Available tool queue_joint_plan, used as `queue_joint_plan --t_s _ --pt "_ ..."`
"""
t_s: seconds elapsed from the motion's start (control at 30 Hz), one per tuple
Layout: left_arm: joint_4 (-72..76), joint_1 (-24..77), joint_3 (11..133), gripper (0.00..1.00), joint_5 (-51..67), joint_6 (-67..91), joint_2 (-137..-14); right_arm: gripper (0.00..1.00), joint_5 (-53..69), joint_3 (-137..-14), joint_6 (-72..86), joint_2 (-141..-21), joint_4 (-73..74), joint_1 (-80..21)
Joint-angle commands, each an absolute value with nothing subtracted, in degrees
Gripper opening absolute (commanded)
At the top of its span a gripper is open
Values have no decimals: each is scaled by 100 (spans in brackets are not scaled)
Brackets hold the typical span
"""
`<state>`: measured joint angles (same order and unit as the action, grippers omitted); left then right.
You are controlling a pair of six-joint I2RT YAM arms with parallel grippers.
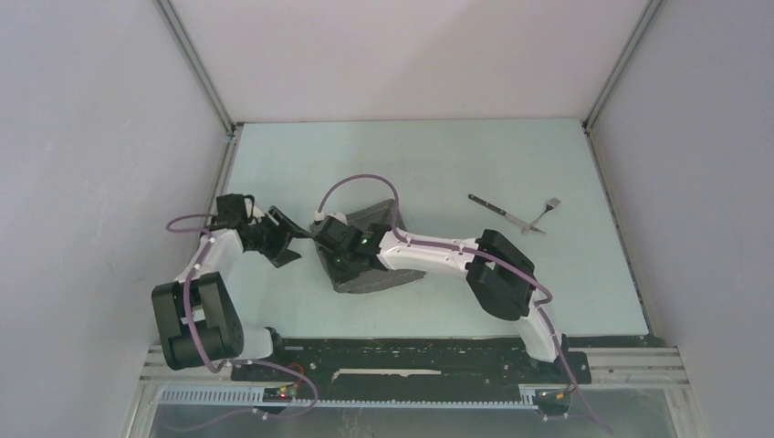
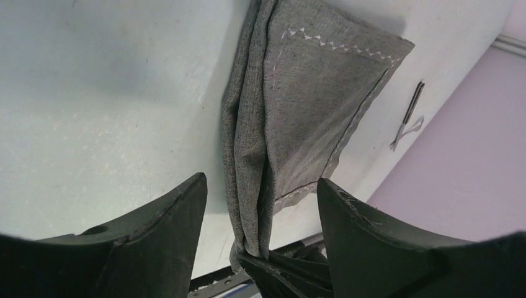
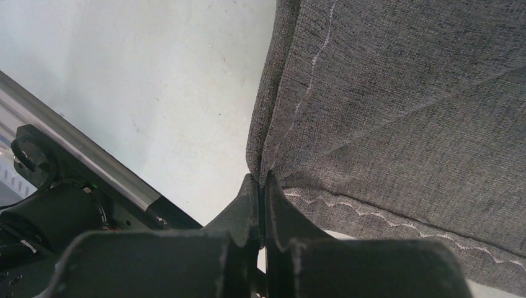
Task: Fold the napkin into a case and place the utensils inside
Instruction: Pick up the upper triangle-folded napkin from the center of the board.
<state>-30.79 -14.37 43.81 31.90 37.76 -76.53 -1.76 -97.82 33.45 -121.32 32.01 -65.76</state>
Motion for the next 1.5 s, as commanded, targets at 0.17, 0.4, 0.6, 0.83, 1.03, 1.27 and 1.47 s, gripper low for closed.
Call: queue_joint_plan --t_s 0.17,0.4,0.6,0.83,1.03,1.27,1.47 --pt "-2102 -1443 4137 71 3919 4026 -8342 0 -62 -9559 3403 -11583 2785 -6531" --pt "-1638 -1180 4034 71 3951 4241 -8883 0 -55 -9564 3337 -11543 2802 -6522" --pt "-1232 -1072 4115 69 3880 4484 -9232 0 -61 -9537 3305 -11493 2829 -6519" --pt "-951 -1073 4057 60 3876 4663 -9492 0 97 -9497 3281 -11337 2830 -6506" --pt "-748 -1071 4039 49 3876 4816 -9525 0 116 -9355 3266 -11203 2771 -6486" --pt "-911 -1074 4187 22 3670 4795 -9071 0 241 -9230 3192 -11118 2755 -6519" --pt "-2071 -1275 4588 5 3107 4240 -8079 0 601 -9442 2939 -11195 2809 -6767"
